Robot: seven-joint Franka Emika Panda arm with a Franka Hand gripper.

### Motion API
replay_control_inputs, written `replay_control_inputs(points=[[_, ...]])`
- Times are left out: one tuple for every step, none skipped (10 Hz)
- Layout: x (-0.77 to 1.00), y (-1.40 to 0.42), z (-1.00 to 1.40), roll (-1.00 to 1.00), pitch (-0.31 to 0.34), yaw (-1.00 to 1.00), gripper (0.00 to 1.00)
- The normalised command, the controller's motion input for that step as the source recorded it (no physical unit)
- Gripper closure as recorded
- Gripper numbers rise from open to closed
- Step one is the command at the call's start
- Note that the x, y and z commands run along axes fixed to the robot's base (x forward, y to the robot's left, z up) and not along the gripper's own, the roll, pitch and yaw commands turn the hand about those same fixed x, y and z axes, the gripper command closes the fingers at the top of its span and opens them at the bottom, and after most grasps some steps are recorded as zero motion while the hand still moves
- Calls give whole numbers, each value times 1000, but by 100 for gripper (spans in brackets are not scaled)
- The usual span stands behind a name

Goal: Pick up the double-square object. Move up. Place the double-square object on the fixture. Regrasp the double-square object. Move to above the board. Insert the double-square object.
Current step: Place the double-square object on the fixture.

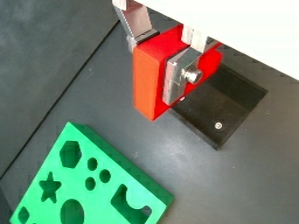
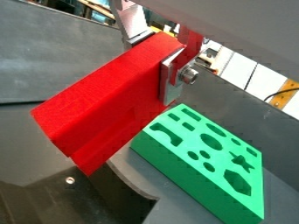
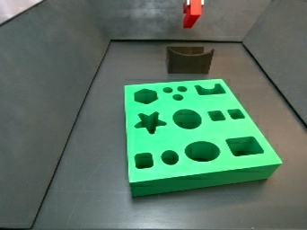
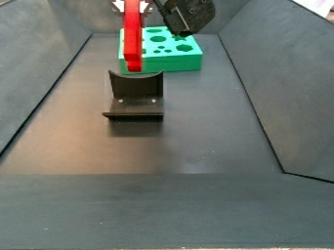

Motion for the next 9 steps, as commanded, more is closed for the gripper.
replay_control_inputs(points=[[120, 132, -1000, -1000, 168, 4, 100], [138, 138, -1000, -951, 205, -55, 100], [151, 135, -1000, -801, 218, -88, 100], [160, 139, -1000, -642, 200, -122, 100], [164, 142, -1000, -479, 171, -153, 100], [176, 137, -1000, -283, 128, -182, 100], [182, 134, -1000, -198, 93, -192, 100], [168, 121, -888, -162, 57, -194, 100], [125, 112, -789, -112, 27, -182, 100]])
